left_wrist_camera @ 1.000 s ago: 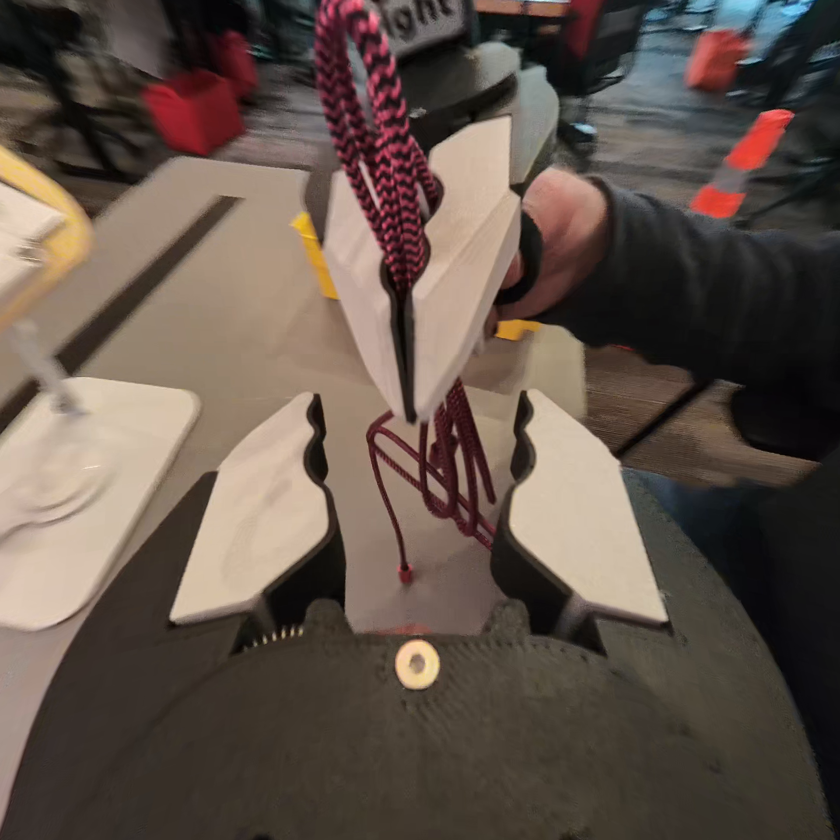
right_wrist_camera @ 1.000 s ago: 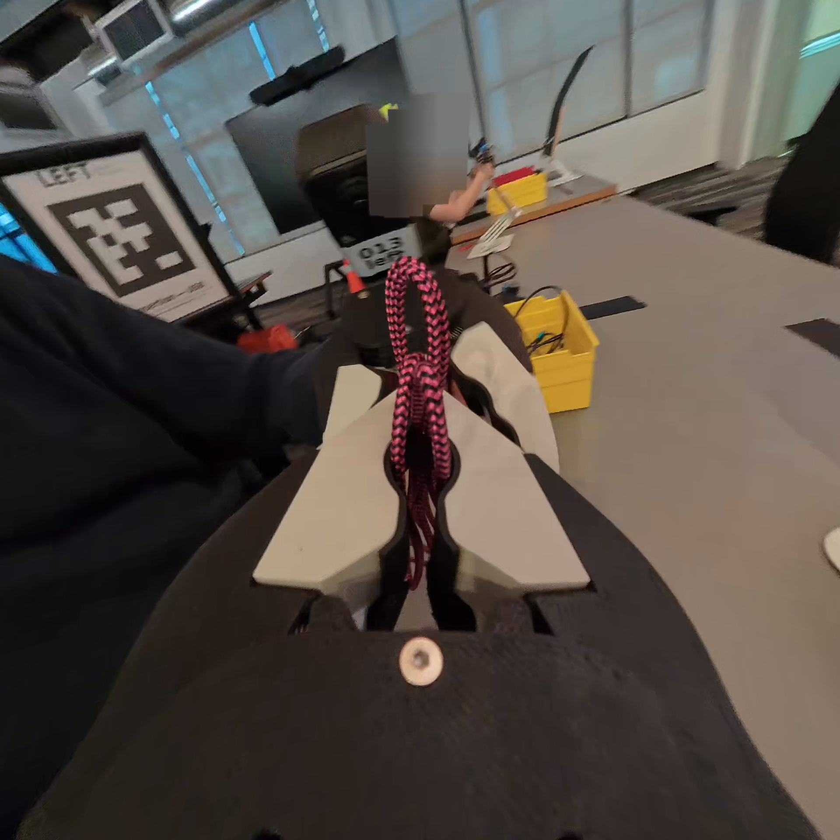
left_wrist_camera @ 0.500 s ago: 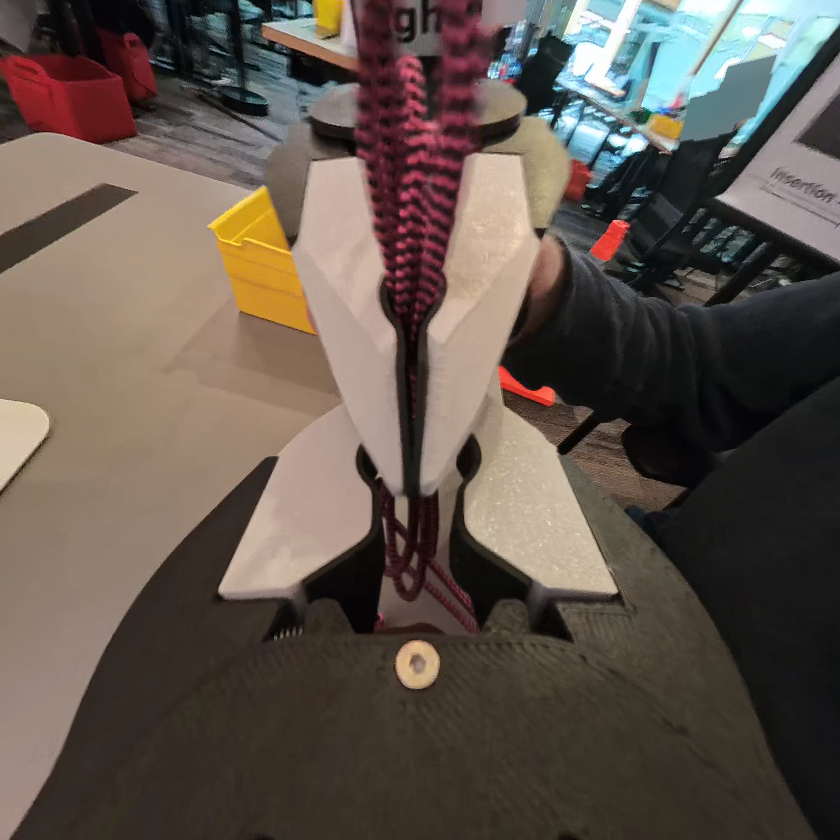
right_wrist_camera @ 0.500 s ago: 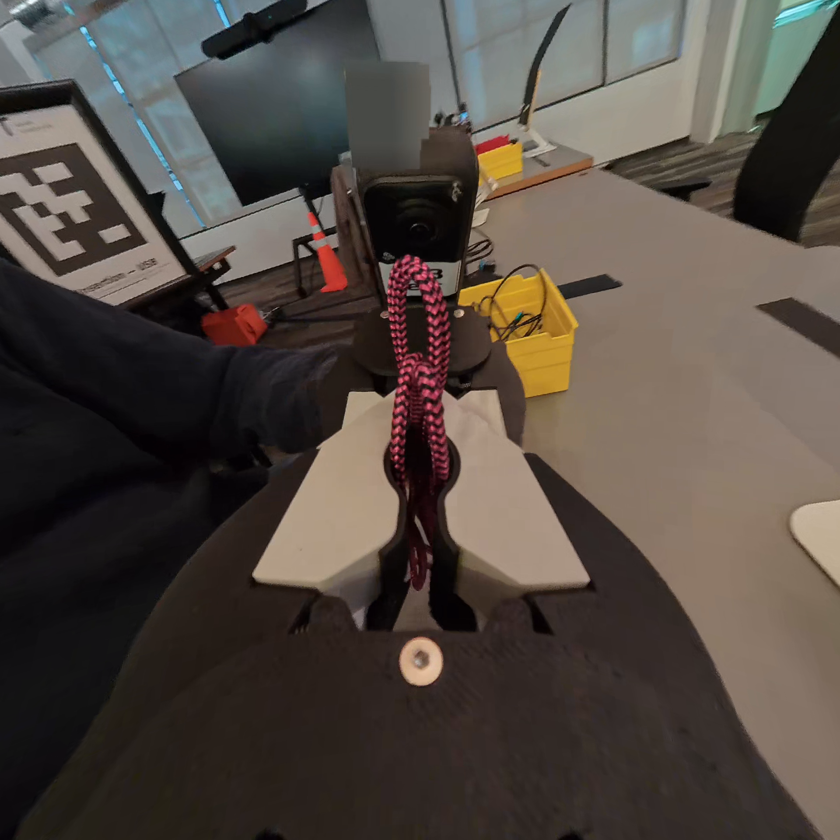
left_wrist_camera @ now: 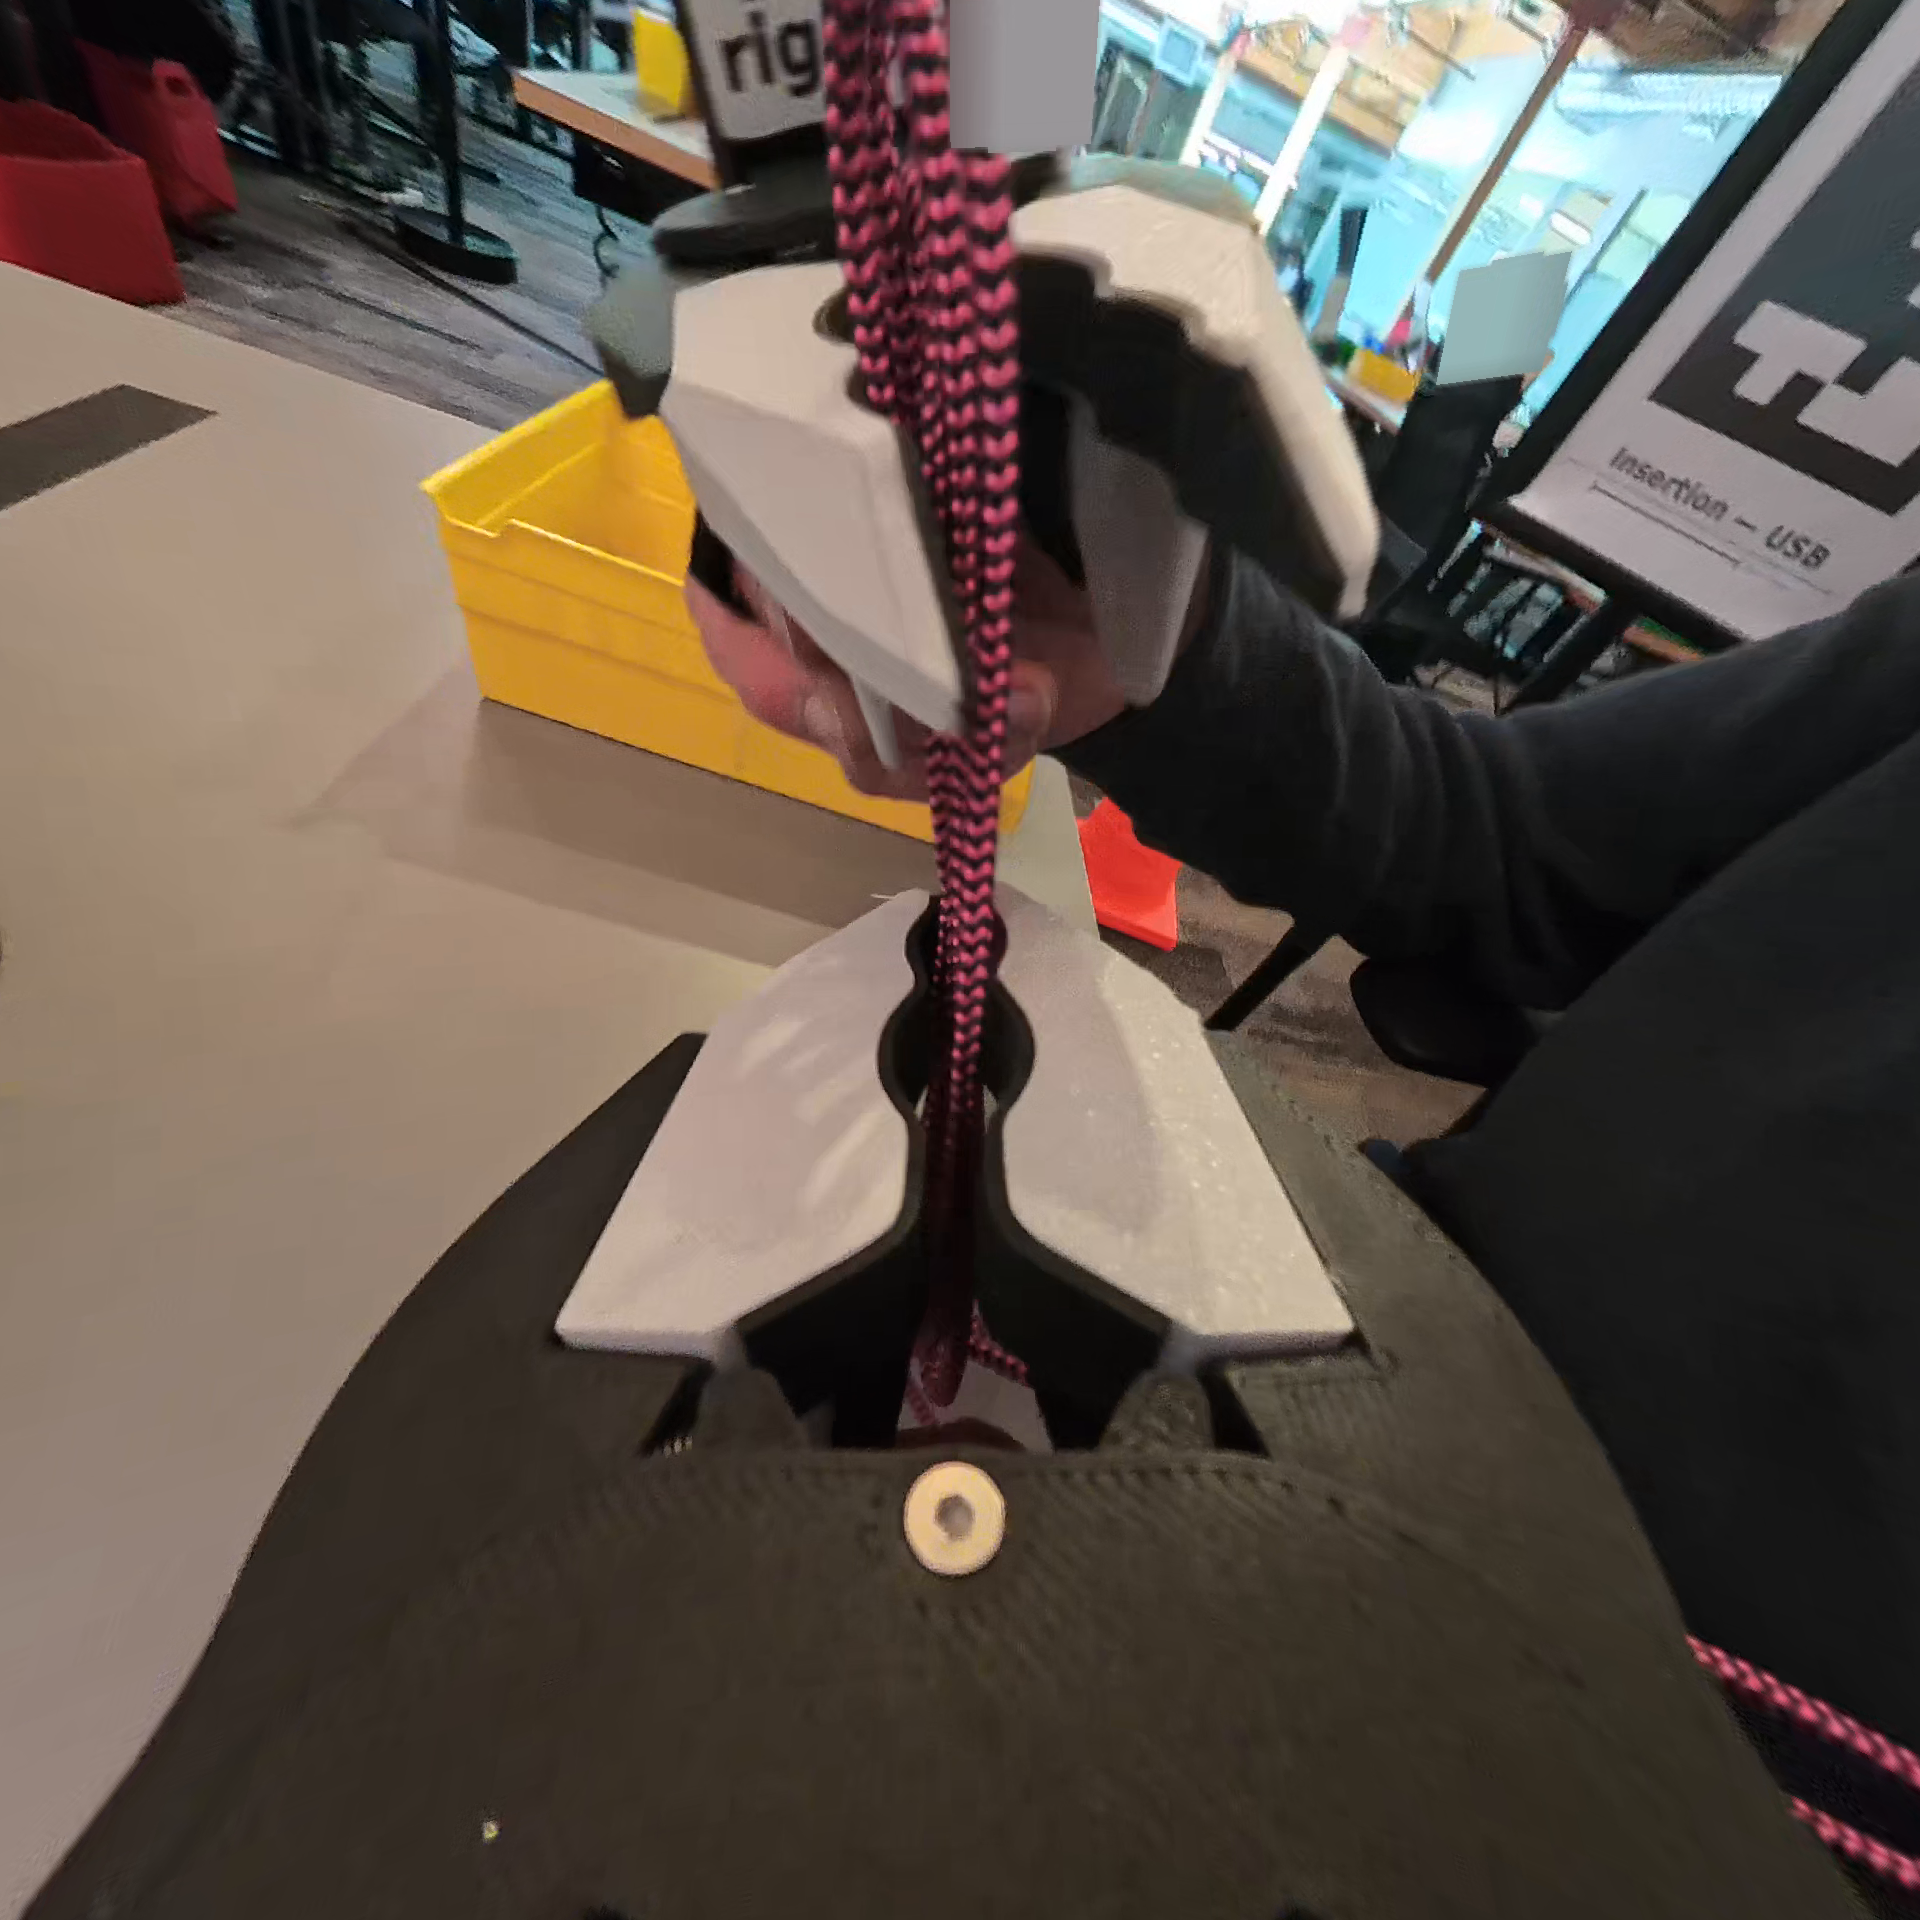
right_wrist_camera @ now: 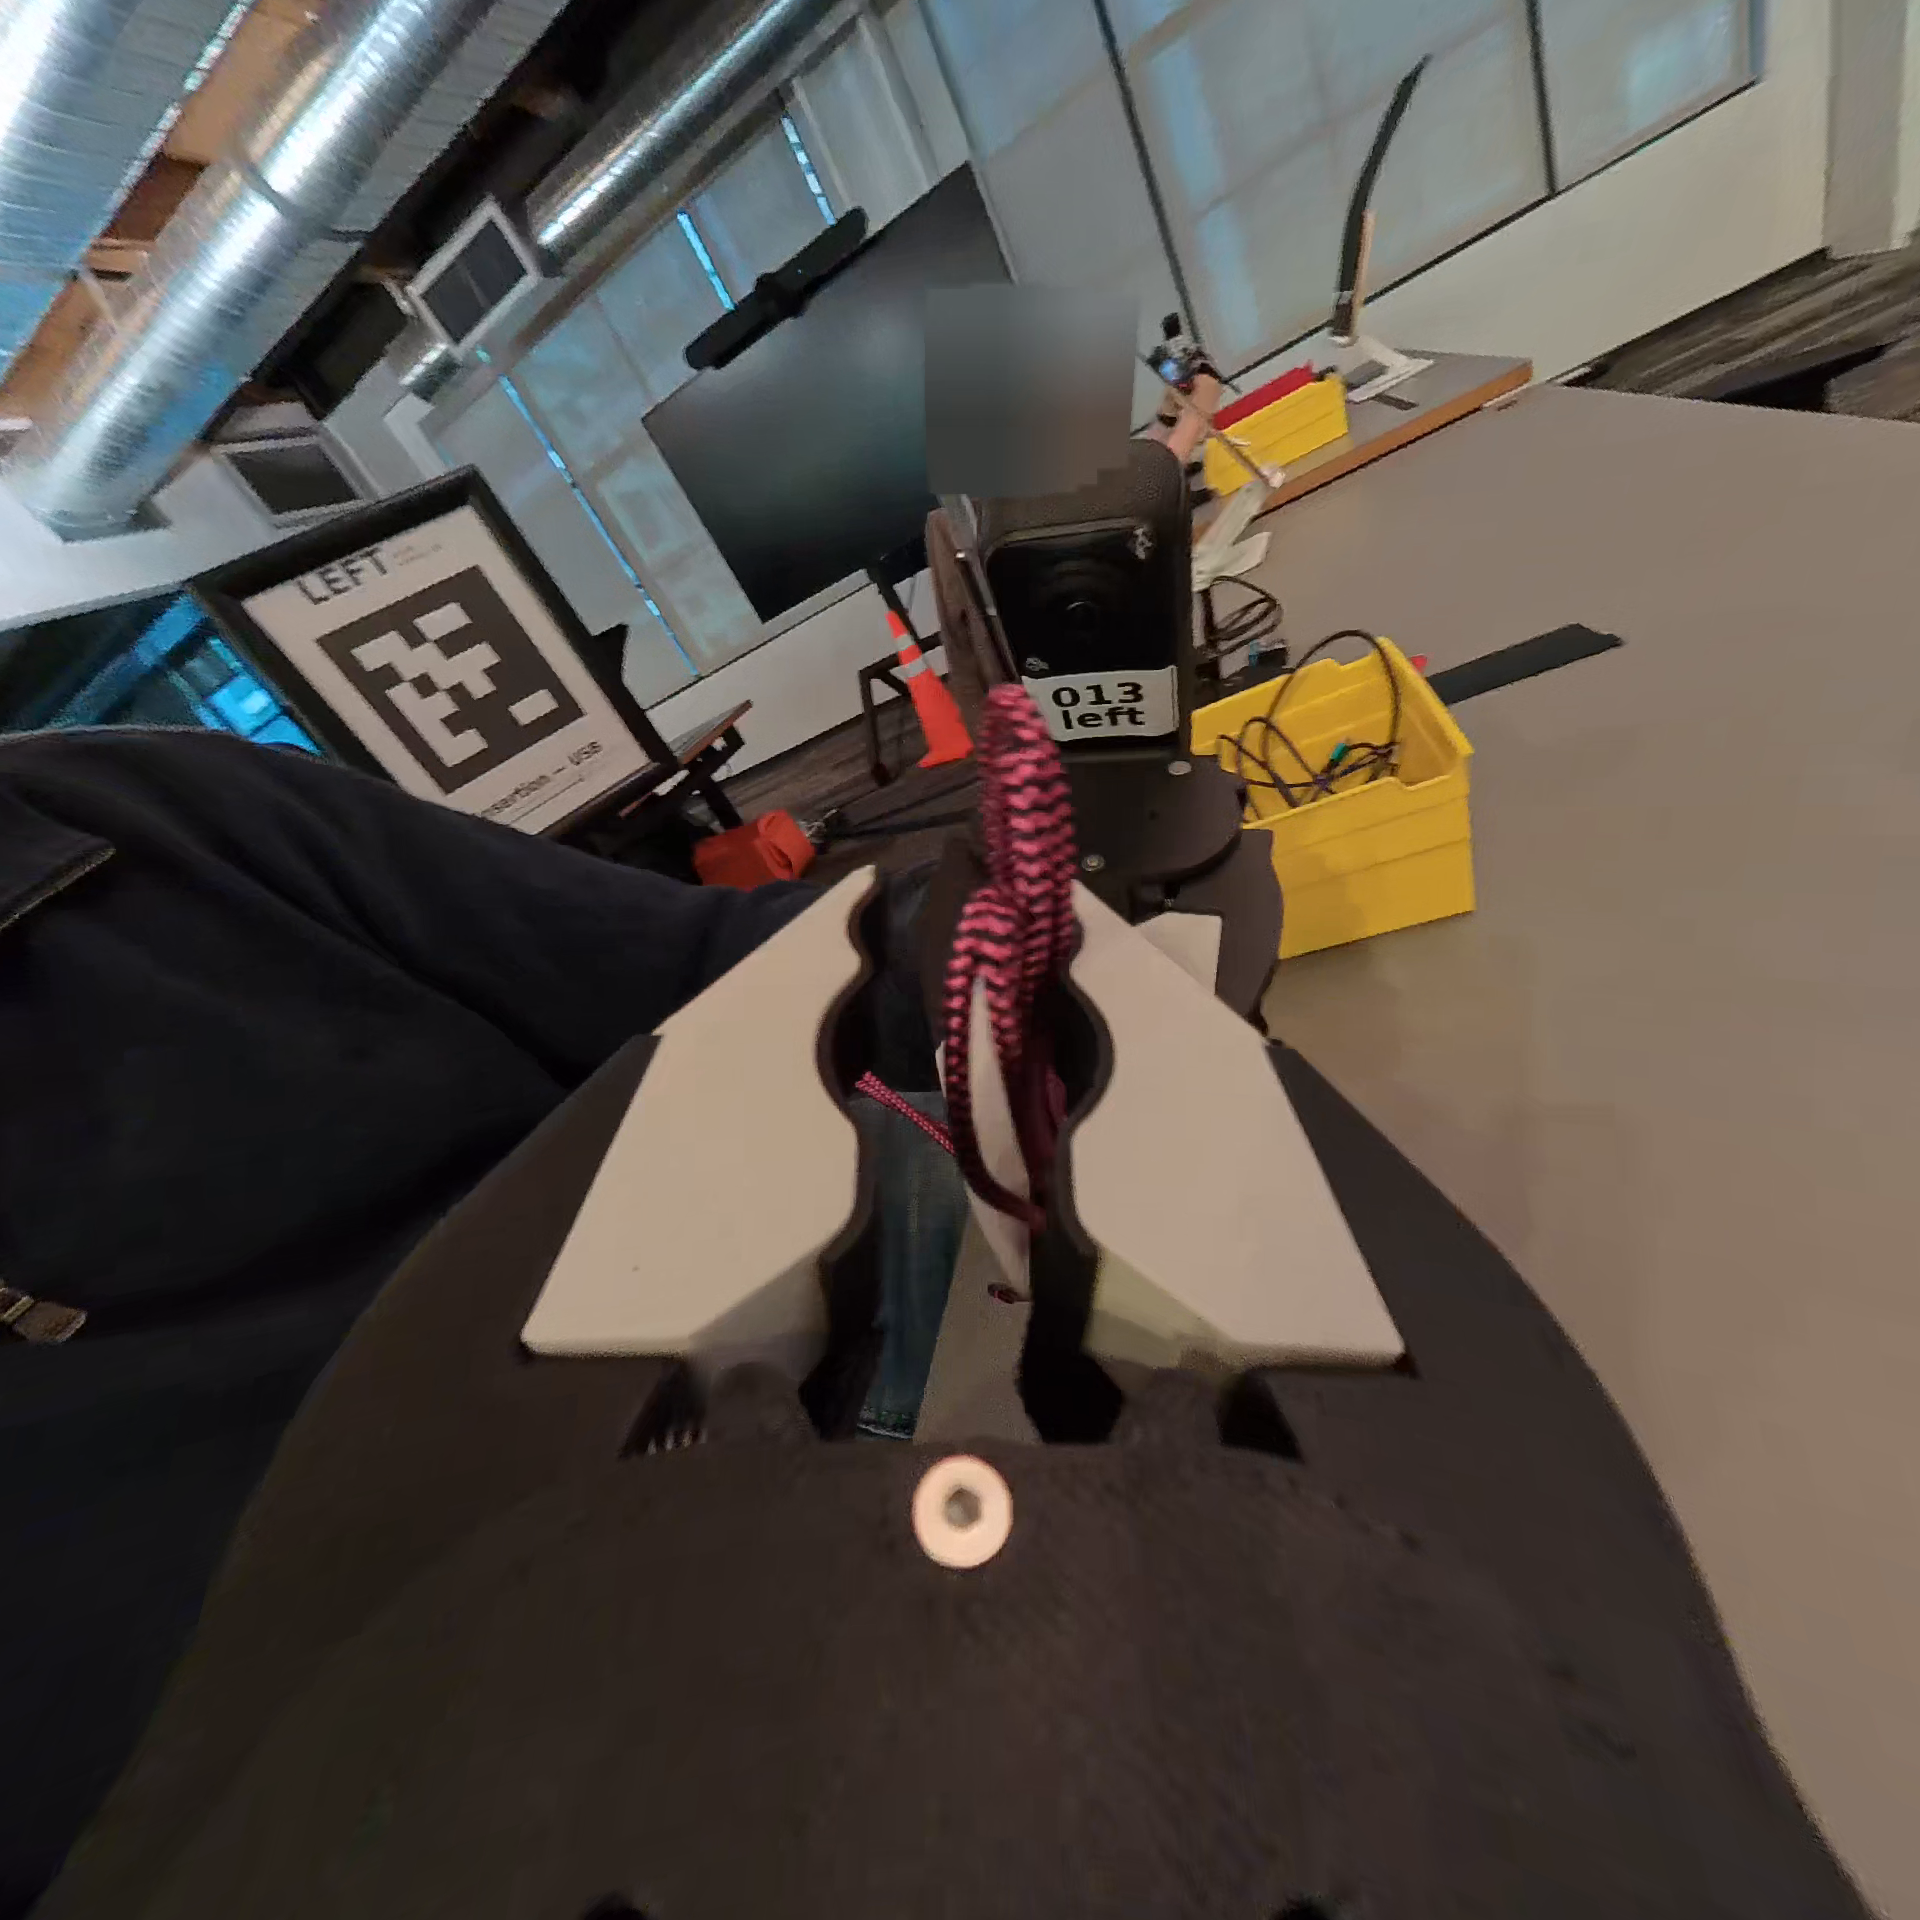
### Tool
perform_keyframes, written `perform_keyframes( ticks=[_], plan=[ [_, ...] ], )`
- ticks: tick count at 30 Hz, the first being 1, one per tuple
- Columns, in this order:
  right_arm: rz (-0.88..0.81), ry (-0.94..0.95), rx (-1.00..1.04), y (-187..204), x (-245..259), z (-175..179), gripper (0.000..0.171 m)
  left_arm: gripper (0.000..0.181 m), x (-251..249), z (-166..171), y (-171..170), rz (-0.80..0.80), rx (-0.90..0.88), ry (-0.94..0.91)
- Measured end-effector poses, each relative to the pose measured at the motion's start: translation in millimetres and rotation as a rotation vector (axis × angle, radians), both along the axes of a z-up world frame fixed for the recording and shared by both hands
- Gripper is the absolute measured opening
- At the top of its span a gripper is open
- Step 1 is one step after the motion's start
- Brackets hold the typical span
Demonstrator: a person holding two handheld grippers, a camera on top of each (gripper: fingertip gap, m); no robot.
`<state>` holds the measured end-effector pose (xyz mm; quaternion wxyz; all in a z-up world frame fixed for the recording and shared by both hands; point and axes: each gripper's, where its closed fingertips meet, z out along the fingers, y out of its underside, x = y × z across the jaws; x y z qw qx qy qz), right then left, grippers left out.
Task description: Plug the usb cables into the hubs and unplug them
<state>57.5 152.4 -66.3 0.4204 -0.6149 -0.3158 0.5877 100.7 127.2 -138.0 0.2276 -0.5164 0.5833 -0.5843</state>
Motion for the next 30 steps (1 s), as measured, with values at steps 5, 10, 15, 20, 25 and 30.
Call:
perform_keyframes(
  ticks=[5, 10, 15, 20, 25, 30],
  plan=[
    [-0.222, -0.089, 0.009, 22, 29, -3, 0.057, 0.002, -7, 10, 28, 0.152, -0.010, -0.066],
    [-0.413, -0.202, -0.010, 29, 44, -24, 0.077, 0.002, -13, 12, 58, 0.342, 0.133, -0.031],
    [-0.539, -0.140, -0.036, 44, 27, -28, 0.090, 0.002, -8, -3, 74, 0.561, 0.483, 0.147],
    [-0.595, -0.067, -0.068, 56, 12, -26, 0.077, 0.002, -8, -2, 81, 0.739, 0.744, 0.229],
    [-0.537, -0.093, -0.037, 53, 8, -31, 0.015, 0.003, -5, 0, 76, 0.747, 0.719, 0.204],
    [-0.475, -0.136, 0.008, 47, 12, -30, 0.003, 0.019, -3, 4, 64, 0.652, 0.651, 0.163]
  ],
)
